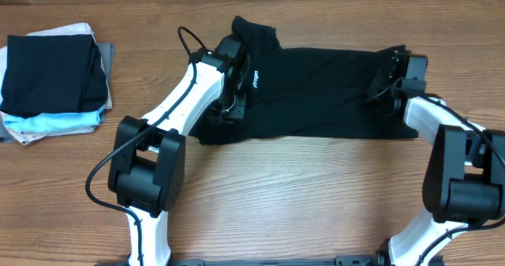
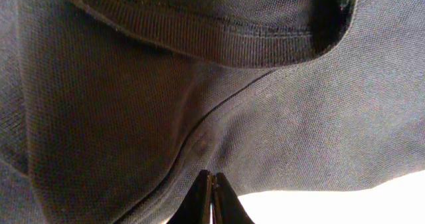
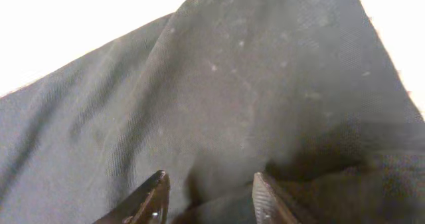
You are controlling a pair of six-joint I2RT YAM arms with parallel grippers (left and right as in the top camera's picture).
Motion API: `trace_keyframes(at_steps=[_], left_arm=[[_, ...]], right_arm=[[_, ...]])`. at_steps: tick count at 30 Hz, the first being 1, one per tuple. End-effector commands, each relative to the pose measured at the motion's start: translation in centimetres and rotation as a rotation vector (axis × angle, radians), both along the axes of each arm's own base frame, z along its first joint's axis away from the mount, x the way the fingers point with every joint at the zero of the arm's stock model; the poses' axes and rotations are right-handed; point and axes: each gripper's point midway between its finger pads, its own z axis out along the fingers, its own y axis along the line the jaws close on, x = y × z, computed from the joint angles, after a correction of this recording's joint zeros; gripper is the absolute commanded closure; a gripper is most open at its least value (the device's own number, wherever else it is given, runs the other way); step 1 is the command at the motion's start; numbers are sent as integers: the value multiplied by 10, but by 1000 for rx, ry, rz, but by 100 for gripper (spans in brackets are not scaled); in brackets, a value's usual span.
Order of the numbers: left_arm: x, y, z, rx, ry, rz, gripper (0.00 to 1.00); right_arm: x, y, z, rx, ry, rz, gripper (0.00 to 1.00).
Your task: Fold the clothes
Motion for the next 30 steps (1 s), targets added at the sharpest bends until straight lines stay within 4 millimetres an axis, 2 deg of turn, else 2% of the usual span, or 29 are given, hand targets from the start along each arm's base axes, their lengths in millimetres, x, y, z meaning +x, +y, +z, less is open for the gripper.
trace_keyframes(at_steps=[1,3,6,9,13,16,19,22,27,30], left_arm=[[2,4,1,13,-7,-11,96],[1,5,1,21,-5,-11,96],[-2,12,10,54,-5,-10,96],[-5,17,23,70,-16,-10,96],[-17,20,25,76,33,-7,94],[-27,29,20,121,70,2,95],[-25,43,21,203,48,68,92],[-24,49,23,216,45,86,91],[-25,62,25,231,63,48,76],[-25,69,25,223,77,65,71]], right_arm=[[14,-16,75,-27,-112,-35,45],[0,-17,89,-20,-64,-41,39],[-38,-16,102,-5,45,-52,34],[-72,-14,95,15,168,-60,33],[-99,-9,75,33,297,-59,34],[-108,-10,64,20,339,-58,33],[-111,-18,54,10,352,-80,33],[-117,-27,46,35,379,-107,33],[-122,-43,28,96,418,-144,30],[-120,-40,18,150,423,-88,25]])
